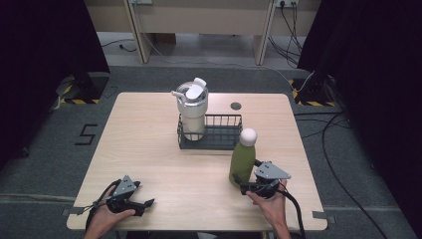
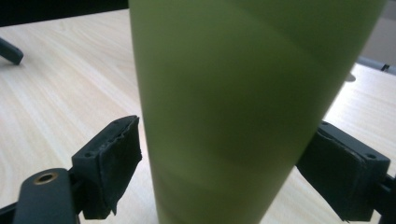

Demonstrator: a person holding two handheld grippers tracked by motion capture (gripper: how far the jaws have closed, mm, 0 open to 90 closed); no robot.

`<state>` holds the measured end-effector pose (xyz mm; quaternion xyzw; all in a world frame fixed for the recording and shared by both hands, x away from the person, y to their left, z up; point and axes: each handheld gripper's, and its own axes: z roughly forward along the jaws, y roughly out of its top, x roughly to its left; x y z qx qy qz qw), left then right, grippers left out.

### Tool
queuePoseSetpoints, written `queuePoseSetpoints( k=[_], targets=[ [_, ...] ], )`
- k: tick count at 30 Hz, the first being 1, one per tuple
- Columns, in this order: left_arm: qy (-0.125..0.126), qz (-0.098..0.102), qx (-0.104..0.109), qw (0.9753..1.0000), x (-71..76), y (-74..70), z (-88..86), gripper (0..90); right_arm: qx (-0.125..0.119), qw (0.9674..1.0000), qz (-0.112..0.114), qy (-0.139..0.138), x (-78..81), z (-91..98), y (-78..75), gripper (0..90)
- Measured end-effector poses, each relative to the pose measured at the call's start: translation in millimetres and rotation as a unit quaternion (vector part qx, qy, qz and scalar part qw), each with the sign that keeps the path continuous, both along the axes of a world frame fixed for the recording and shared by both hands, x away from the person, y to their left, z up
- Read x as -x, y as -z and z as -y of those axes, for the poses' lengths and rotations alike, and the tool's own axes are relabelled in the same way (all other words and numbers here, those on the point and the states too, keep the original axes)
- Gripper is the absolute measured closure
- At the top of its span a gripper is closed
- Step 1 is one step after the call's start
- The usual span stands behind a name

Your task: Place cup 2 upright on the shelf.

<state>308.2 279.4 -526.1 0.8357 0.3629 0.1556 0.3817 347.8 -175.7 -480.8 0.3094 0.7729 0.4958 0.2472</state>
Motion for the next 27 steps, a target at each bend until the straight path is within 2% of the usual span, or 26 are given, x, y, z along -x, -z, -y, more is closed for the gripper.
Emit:
queuePoseSetpoints(
  k=[15, 18, 27],
  targets=[
    [0.0, 0.0, 0.0, 1.0, 0.0, 0.0, 0.0, 13.1, -0.024, 0.9997, 0.002, -0.008, -14.2, -7.0, 9.1, 19.7],
    [0.0, 0.0, 0.0, 1.0, 0.0, 0.0, 0.0, 13.1, -0.035, 0.9993, -0.006, -0.012, -16.5, -7.0, 10.6, 20.0],
    [0.0, 0.0, 0.0, 1.0, 0.0, 0.0, 0.0, 13.1, -0.04, 0.9992, 0.004, -0.004, -14.7, -8.4, 11.9, 20.9]
  ],
)
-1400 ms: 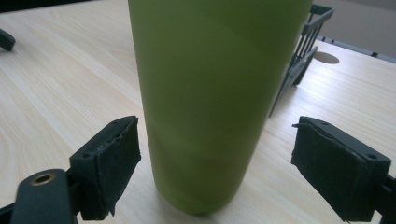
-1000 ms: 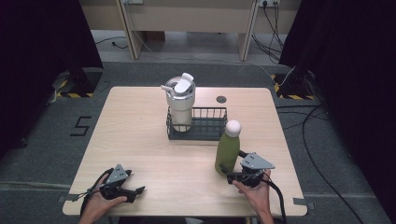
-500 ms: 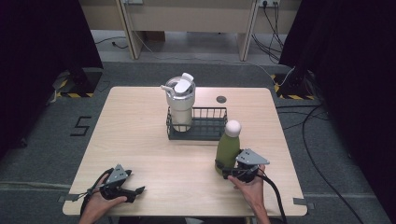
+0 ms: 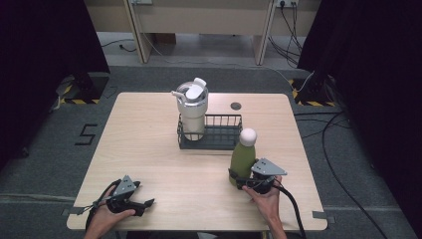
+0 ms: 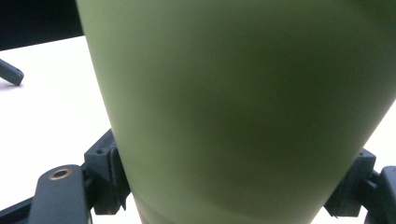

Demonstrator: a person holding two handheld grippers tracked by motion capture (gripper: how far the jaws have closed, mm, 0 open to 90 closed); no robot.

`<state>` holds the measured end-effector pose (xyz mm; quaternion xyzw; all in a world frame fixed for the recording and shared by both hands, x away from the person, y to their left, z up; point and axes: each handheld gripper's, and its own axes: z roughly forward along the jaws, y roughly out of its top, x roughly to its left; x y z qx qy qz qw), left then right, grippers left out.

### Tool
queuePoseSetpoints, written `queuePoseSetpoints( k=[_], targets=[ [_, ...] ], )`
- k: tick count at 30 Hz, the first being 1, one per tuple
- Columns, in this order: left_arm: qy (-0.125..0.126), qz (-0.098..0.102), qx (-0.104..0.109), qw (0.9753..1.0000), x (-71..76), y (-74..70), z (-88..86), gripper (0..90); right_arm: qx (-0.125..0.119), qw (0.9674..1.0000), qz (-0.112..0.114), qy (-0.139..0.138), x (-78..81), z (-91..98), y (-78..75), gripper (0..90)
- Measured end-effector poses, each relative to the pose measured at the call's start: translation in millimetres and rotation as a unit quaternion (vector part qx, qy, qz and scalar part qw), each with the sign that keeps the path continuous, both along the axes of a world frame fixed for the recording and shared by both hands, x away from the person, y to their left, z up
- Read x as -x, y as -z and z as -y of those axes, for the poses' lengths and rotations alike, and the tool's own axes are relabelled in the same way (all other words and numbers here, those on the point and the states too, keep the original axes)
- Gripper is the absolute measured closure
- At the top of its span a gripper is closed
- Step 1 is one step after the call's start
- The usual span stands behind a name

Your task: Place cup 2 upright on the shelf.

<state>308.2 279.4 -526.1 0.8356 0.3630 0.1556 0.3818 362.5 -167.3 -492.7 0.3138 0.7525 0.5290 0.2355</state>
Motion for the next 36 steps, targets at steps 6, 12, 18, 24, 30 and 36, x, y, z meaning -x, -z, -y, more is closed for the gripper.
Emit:
queuePoseSetpoints(
  k=[6, 12, 18, 24, 30, 36],
  targets=[
    [0.0, 0.0, 0.0, 1.0, -0.1, 0.0, 0.0, 13.1, 0.003, 1.0, 0.007, 0.003, 1.8, -1.9, -1.4, 21.0],
    [0.0, 0.0, 0.0, 1.0, 0.0, 0.0, 0.0, 13.1, -0.006, 1.0, 0.007, 0.002, 3.3, -1.4, -11.8, 21.0],
    [0.0, 0.0, 0.0, 1.0, -0.1, 0.0, -0.1, 13.1, -0.012, 0.9998, 0.014, 0.0, -0.7, 0.0, -27.6, 21.0],
    [0.0, 0.0, 0.0, 1.0, -0.1, 0.0, -0.1, 13.1, -0.008, 0.9998, 0.016, 0.002, -7.7, -4.5, -43.9, 21.0],
    [0.0, 0.0, 0.0, 1.0, -0.1, 0.0, -0.1, 13.1, -0.012, 0.9998, 0.018, -0.002, -16.1, -8.2, -58.0, 21.0],
    [0.0, 0.0, 0.0, 1.0, -0.2, 0.0, -0.1, 13.1, -0.006, 0.9998, 0.017, -0.002, -28.7, -10.5, -75.0, 21.0]
  ],
)
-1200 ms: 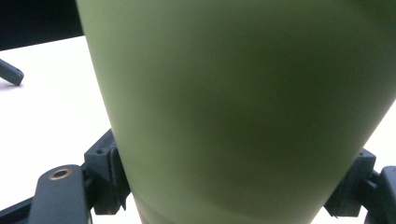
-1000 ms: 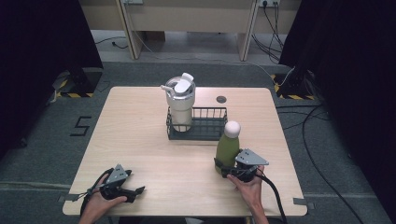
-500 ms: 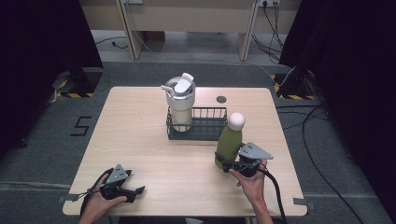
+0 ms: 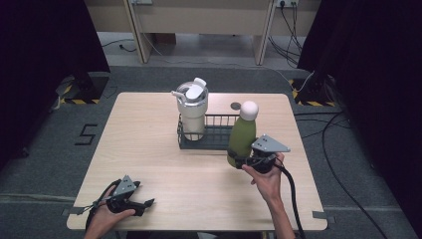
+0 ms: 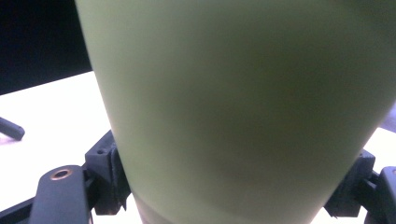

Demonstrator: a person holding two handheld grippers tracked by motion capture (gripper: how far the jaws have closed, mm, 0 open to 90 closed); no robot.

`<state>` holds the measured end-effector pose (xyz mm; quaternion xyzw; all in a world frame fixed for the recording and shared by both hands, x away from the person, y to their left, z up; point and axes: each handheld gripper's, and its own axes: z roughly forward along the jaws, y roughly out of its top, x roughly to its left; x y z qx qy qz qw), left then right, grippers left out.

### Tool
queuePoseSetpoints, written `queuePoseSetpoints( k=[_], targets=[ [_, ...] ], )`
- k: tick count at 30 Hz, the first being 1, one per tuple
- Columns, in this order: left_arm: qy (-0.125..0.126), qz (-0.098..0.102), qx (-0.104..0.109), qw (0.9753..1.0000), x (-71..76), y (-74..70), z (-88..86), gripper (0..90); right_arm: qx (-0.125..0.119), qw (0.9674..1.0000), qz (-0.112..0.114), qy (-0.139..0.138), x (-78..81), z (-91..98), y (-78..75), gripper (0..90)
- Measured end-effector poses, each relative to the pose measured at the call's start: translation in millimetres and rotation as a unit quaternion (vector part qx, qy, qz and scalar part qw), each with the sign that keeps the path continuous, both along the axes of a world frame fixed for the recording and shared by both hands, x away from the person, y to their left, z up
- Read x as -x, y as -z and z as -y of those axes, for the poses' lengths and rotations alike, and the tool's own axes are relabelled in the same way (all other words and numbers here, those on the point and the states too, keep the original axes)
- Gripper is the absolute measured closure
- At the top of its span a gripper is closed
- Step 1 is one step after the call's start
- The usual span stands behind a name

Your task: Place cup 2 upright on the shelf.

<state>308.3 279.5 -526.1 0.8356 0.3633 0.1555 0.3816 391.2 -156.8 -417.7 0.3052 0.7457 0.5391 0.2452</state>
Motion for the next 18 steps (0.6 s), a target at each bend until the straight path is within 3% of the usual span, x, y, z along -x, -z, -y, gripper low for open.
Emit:
queuePoseSetpoints(
  k=[8, 18],
  targets=[
    [0.0, 0.0, 0.0, 1.0, 0.0, 0.0, 0.0, 13.1, 0.003, 1.0, 0.002, -0.004, -21.5, -7.8, -27.8, 21.0],
    [0.0, 0.0, 0.0, 1.0, 0.0, 0.0, 0.0, 13.0, 0.006, 0.9999, 0.003, -0.007, -45.8, -20.0, -47.5, 21.0]
  ],
)
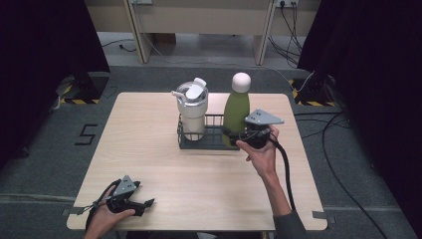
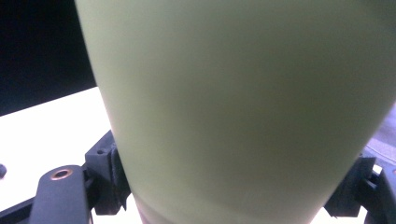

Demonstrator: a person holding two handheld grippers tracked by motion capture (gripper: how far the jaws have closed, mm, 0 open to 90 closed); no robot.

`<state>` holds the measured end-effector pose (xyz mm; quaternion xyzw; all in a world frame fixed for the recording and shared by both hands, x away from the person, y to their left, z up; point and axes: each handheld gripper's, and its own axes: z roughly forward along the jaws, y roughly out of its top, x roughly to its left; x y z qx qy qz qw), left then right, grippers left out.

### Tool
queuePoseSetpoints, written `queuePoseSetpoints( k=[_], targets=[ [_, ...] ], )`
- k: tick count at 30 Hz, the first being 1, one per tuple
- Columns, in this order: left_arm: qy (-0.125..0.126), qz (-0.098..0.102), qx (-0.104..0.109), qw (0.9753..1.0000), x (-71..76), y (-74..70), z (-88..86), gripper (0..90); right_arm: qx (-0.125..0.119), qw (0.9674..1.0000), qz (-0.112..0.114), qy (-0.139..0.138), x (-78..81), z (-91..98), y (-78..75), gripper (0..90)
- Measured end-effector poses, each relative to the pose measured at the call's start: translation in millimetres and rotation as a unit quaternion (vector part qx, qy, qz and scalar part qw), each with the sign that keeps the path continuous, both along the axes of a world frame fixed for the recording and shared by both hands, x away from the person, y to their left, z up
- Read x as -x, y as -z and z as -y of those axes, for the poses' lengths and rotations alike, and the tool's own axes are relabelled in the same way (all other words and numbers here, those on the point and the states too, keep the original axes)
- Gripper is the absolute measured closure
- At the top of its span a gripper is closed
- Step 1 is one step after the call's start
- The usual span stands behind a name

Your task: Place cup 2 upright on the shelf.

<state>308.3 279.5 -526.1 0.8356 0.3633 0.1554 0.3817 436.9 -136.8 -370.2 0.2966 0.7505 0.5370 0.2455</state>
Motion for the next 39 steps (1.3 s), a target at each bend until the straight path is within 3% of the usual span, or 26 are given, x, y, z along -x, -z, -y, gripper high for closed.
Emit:
queuePoseSetpoints(
  k=[4, 16, 25, 39],
  targets=[
    [0.0, 0.0, 0.0, 1.0, 0.1, -0.1, 0.0, 13.0, 0.006, 1.0, -0.002, 0.007, -15.8, -7.1, -6.7, 21.0],
    [0.0, -0.001, 0.0, 1.0, 0.1, -0.1, 0.0, 13.0, -0.009, 0.9997, -0.008, 0.022, -43.0, -11.7, -5.0, 21.0],
    [0.0, -0.001, 0.0, 1.0, 0.1, -0.2, 0.0, 13.0, -0.016, 0.9993, -0.017, 0.028, -58.7, -13.7, 3.5, 21.0],
    [0.0, -0.001, 0.0, 1.0, 0.1, -0.2, 0.0, 13.1, -0.002, 0.9992, -0.021, 0.035, -76.0, -27.9, 21.8, 21.0]
  ],
)
